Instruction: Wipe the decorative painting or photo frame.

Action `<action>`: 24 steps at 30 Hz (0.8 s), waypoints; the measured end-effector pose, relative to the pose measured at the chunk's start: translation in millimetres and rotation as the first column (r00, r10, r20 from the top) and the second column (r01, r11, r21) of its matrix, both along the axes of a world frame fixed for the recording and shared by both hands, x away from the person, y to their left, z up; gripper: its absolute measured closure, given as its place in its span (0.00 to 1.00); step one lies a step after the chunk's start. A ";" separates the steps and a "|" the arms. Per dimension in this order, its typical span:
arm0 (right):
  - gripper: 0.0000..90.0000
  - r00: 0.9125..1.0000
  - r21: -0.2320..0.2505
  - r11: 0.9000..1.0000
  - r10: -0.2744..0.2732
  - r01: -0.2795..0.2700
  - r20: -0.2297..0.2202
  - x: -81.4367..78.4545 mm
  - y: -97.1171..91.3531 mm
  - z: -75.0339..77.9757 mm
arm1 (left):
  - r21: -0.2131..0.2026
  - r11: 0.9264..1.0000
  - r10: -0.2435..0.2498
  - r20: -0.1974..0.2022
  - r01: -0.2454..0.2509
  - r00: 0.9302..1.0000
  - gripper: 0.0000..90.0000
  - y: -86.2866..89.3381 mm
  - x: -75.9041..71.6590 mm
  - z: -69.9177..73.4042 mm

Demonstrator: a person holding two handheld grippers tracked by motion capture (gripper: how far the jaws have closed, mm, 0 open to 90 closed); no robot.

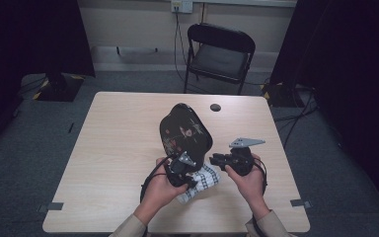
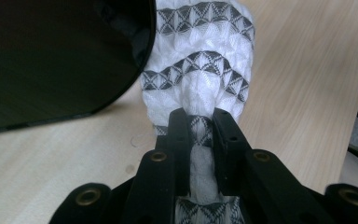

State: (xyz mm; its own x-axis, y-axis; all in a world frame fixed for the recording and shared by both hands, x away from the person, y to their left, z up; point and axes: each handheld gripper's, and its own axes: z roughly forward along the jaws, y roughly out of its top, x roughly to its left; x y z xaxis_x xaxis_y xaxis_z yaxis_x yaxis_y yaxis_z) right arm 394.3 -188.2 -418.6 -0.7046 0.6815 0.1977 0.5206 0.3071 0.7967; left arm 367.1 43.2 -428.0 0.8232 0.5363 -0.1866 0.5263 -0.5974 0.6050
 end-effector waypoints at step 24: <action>0.79 0.995 0.002 0.995 -0.099 0.099 0.016 -1.1 -31.9 3.9 | -0.040 0.999 -0.014 0.063 0.017 0.998 0.89 -5.4 4.1 65.0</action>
State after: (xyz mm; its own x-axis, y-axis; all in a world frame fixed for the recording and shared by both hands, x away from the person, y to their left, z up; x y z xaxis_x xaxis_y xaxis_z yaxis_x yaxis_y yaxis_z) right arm 393.2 -220.1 -414.7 -0.6366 0.7480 0.1878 0.5357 0.2536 0.8054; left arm 371.2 37.8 -363.0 0.8421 0.5163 -0.1557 0.4774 -0.5796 0.6604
